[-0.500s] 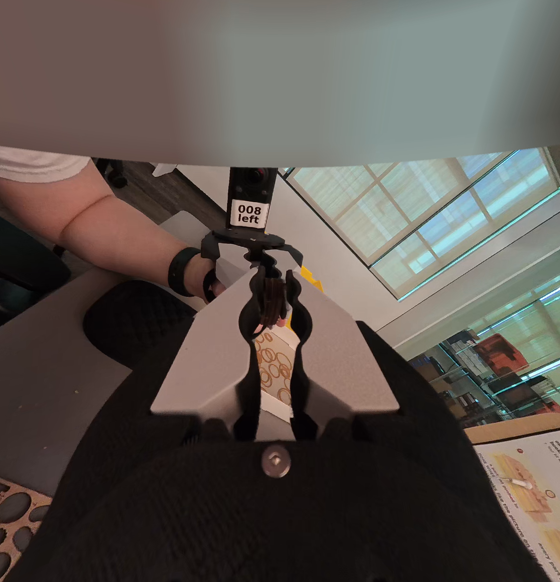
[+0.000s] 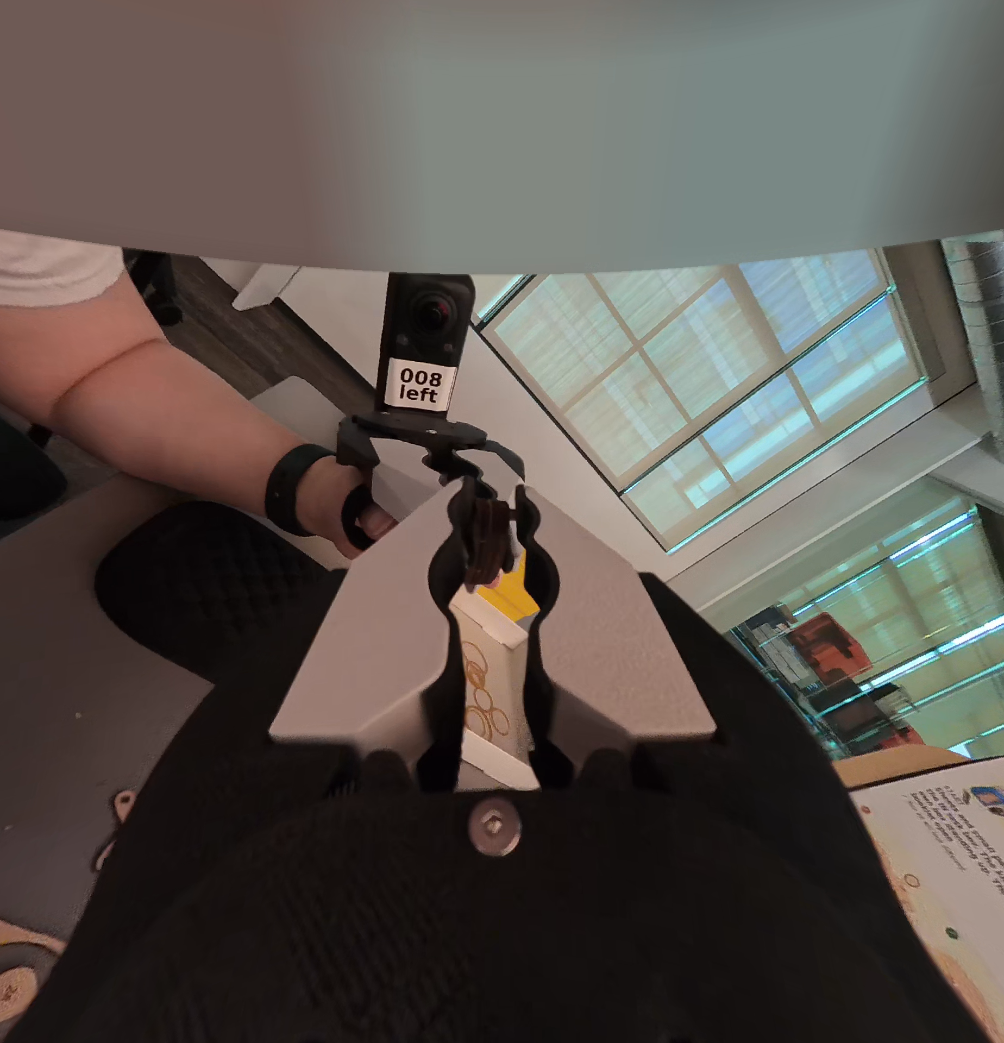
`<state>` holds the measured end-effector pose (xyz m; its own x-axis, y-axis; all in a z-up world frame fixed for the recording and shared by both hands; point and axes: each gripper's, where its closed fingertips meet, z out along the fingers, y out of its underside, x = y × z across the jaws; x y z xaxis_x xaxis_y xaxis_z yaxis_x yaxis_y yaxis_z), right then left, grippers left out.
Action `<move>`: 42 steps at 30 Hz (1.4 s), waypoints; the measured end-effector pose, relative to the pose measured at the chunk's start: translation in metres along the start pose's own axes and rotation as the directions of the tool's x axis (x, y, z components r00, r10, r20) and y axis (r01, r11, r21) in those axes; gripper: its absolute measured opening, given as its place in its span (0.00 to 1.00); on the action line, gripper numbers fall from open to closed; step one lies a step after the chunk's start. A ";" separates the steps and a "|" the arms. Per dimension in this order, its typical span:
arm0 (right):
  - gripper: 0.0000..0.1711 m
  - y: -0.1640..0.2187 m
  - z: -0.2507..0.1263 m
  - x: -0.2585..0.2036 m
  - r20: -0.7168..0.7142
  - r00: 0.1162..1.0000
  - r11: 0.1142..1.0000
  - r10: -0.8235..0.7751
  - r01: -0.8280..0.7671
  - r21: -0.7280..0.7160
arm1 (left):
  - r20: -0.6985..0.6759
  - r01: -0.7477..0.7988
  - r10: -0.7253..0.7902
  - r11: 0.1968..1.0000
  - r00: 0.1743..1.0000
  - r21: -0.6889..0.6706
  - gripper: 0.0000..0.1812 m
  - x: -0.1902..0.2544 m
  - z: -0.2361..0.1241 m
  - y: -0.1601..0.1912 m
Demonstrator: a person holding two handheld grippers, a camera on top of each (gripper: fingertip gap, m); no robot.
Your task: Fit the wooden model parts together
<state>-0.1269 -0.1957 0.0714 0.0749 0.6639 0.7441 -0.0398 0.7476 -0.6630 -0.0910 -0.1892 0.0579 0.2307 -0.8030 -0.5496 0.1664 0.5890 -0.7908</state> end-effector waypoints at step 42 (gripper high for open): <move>0.06 0.003 -0.009 0.013 -0.002 0.999 0.999 0.051 -0.051 0.013 | 0.113 -0.080 0.081 0.997 0.990 -0.018 0.05 -0.017 -0.006 -0.002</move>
<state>-0.1169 -0.1854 0.0783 0.0747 0.7014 0.7088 -0.0566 0.7127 -0.6992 -0.1007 -0.1774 0.0673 0.3499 -0.7372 -0.5780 0.1306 0.6494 -0.7491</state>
